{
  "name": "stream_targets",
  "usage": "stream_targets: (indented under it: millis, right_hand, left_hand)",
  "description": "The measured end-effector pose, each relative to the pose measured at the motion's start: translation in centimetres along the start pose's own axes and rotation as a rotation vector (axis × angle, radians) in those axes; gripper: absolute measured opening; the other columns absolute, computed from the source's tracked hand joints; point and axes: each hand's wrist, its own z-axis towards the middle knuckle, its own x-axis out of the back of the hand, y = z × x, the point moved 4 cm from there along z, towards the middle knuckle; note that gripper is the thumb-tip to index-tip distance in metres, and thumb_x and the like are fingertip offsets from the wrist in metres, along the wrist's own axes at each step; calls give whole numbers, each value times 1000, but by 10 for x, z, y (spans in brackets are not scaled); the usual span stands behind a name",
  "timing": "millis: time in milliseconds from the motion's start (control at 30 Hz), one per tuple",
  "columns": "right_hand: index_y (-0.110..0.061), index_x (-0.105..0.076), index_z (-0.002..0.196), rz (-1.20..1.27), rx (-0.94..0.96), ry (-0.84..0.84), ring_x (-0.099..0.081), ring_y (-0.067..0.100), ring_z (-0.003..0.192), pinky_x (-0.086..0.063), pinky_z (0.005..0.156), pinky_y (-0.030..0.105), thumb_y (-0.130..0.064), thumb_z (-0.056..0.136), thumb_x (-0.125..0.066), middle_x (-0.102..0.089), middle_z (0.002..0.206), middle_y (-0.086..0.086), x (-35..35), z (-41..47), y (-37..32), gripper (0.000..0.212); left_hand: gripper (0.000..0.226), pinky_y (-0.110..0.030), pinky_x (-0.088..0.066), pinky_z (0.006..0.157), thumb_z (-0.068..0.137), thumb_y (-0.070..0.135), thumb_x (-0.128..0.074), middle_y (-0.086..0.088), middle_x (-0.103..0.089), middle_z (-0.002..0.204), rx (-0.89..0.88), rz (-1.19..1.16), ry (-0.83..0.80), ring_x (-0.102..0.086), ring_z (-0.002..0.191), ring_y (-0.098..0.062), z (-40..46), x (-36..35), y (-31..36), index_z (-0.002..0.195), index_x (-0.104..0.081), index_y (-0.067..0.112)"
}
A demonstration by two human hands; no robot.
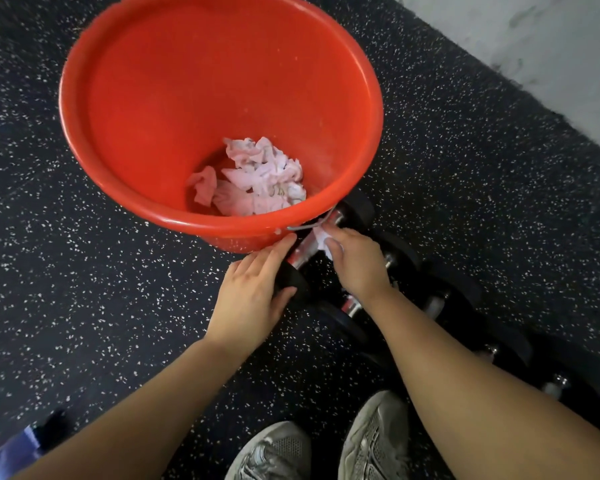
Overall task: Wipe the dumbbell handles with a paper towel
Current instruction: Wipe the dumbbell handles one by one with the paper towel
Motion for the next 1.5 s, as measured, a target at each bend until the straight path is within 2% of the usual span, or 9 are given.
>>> stream_targets:
  millis: [167,267,433,667,767,967,1200,1400,1500]
  right_hand:
    - [-29,-62,136,-121,403,-216,-72,24,98,-57,77,33,-22,101,-53,-74,121,0,-15,-18,-24,36]
    - [-30,-62,136,-156,373,-148,-73,27,93,-56,72,34,-26,102,-51,-76,114,2,-10,-12,-20,36]
    - [-38,-49,146,-109,35,65,-71,32,89,-52,75,39,-29,103,-49,-76,97,10,5,3,6,44]
    - [-34,-55,140,-133,428,-196,-74,29,90,-58,69,38,-32,103,-48,-73,122,-3,-22,-15,-15,37]
    - [-37,-55,136,-228,543,-142,-75,27,77,-58,56,37,-35,102,-45,-76,111,-7,-23,-12,-19,36]
    - [-35,-52,139,-341,85,84,-72,35,80,-58,66,43,-27,103,-49,-74,96,10,1,16,10,37]
    - [-38,-52,142,-250,452,-188,-74,27,83,-58,65,41,-33,102,-48,-76,113,0,-30,-9,-15,41]
    - [-37,-54,138,-341,117,73,-73,35,83,-54,66,38,-43,105,-41,-78,95,6,-7,15,0,36]
    - [-37,-58,137,-255,172,23,-74,35,85,-56,67,39,-43,103,-45,-78,98,7,-15,8,-12,37]
  left_hand:
    - [88,-40,-43,104,86,22,-81,-4,-58,146,-14,7,30,-58,127,-27,-2,-2,1,158,-30,23]
    - [88,-39,-42,104,86,20,-80,-2,-55,150,-15,-2,38,-57,130,-26,-4,-3,2,158,-29,24]
    - [87,-38,-42,108,87,18,-79,0,-54,151,-11,-12,49,-54,132,-22,-7,-5,2,158,-30,26]
    - [85,-42,-44,112,90,19,-78,1,-48,157,20,-48,54,-50,139,-22,-9,-9,-1,159,-29,26]
    - [86,-42,-42,114,90,20,-77,1,-47,159,32,-56,57,-48,141,-22,-9,-10,-1,160,-27,26]
    - [84,-41,-45,111,90,22,-78,3,-46,157,49,-54,73,-51,138,-22,-9,-8,-1,159,-31,27]
    - [83,-41,-49,104,88,23,-80,3,-47,155,66,-65,81,-55,133,-24,-9,-8,0,157,-34,26]
    - [84,-41,-52,100,88,24,-79,5,-45,156,74,-52,87,-56,131,-24,-10,-5,2,157,-32,28]
    - [83,-42,-52,100,89,24,-79,4,-44,156,74,-53,78,-56,131,-24,-10,-5,2,158,-32,27]
